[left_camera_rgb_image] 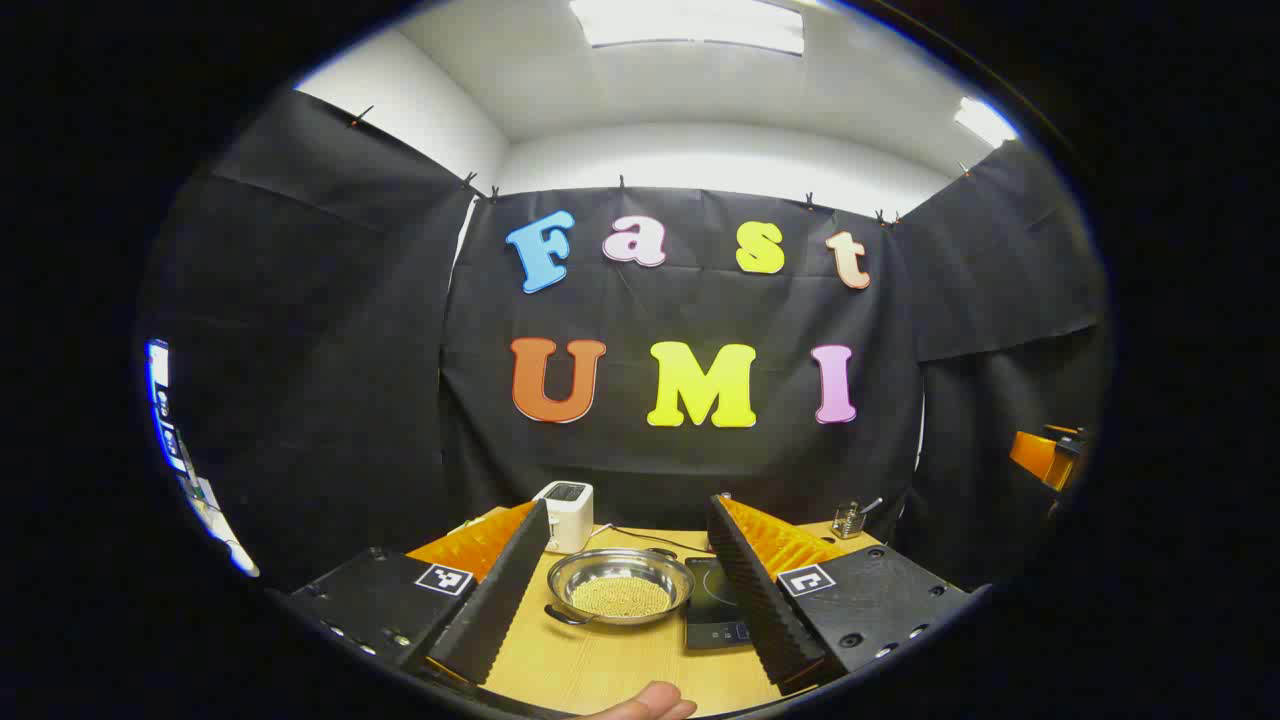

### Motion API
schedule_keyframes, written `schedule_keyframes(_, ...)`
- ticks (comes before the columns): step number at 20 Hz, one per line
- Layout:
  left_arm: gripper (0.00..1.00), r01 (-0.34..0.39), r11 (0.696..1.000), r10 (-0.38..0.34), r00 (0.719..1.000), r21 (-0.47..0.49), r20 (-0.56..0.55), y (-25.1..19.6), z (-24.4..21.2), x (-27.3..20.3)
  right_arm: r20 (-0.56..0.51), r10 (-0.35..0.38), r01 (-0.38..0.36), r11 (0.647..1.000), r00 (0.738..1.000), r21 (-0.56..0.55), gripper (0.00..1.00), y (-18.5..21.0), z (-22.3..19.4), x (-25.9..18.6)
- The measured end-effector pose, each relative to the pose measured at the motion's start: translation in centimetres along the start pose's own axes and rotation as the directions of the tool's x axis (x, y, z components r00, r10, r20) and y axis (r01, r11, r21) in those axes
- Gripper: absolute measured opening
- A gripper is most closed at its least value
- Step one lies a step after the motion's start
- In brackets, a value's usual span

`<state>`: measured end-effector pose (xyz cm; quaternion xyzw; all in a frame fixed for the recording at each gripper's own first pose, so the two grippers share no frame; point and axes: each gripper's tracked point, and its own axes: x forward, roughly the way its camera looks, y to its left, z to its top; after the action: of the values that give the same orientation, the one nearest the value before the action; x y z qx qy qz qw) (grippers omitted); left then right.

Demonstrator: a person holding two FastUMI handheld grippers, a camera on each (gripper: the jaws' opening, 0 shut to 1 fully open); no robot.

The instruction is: First push the handle of the pot to place it horizontally, then grasp the pot with both hands and set it on the induction cooktop.

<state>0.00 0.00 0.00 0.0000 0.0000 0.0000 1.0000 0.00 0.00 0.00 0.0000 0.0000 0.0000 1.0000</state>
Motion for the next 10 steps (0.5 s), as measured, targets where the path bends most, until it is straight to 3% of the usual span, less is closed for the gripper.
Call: schedule_keyframes(10,0.95,0.039,0.999,-0.039,0.999,0.0,-0.018,-1.6,-0.3,0.4,-0.006,0.014,-0.014,1.0,1.0,0.006,0.96,-0.3,-0.7,-0.1)
